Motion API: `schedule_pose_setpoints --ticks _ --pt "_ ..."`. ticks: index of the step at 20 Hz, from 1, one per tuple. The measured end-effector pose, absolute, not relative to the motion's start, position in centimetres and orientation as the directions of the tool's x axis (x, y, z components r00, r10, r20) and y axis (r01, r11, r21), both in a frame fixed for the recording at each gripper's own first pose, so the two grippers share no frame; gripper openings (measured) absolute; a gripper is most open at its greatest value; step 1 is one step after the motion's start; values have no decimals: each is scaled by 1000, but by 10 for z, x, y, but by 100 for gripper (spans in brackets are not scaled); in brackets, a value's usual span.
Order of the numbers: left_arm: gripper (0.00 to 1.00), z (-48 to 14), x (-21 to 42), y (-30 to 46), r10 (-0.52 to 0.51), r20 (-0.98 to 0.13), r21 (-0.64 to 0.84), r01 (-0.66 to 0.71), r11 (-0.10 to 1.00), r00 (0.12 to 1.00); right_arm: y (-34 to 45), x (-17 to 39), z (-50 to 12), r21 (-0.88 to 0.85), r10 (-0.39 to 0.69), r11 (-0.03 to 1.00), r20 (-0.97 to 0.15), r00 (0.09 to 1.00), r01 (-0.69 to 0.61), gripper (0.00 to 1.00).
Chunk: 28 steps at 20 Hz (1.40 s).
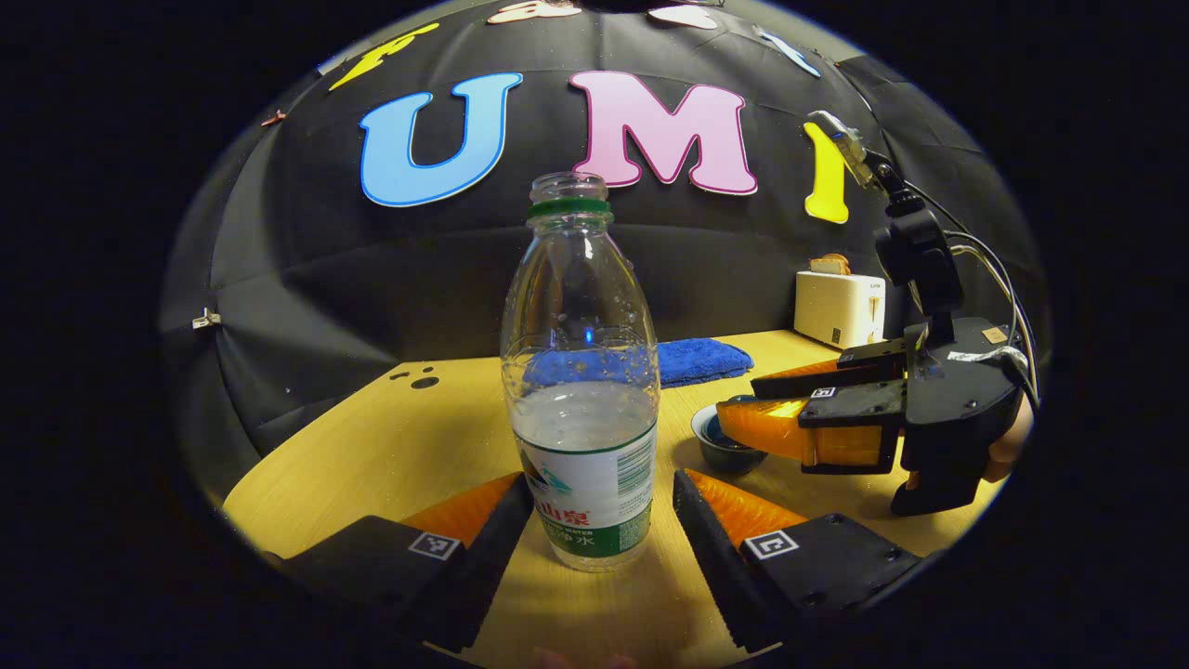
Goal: Open the teacup lid with one hand, grasp the water bottle and pour water into the teacup with the other hand; after pouring, place the water bottle on the coaster and then close the teacup lid.
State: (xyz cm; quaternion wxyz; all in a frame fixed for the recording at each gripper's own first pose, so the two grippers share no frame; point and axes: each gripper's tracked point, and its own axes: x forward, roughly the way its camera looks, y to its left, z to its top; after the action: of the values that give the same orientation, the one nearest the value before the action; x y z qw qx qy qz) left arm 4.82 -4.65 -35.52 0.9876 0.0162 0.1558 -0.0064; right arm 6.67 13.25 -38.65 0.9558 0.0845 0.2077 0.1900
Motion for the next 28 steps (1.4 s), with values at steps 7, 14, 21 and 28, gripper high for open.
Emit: schedule_pose_setpoints --ticks 7,14,21,28 --pt "95 -354 51 -44 -2 -315 17 8 1000 949 138 67 -384 246 414 906 -341 844 -345 29" --pt "95 -354 54 -45 0 -315 21 6 1000 949 133 69 -376 260 413 904 -315 855 -341 29" --pt "90 -354 60 -44 4 -319 24 4 1000 948 97 68 -337 215 326 936 -225 918 -279 29" --pt "75 -337 63 -27 51 -313 146 -5 989 948 31 52 -329 171 219 968 -230 948 -182 28"
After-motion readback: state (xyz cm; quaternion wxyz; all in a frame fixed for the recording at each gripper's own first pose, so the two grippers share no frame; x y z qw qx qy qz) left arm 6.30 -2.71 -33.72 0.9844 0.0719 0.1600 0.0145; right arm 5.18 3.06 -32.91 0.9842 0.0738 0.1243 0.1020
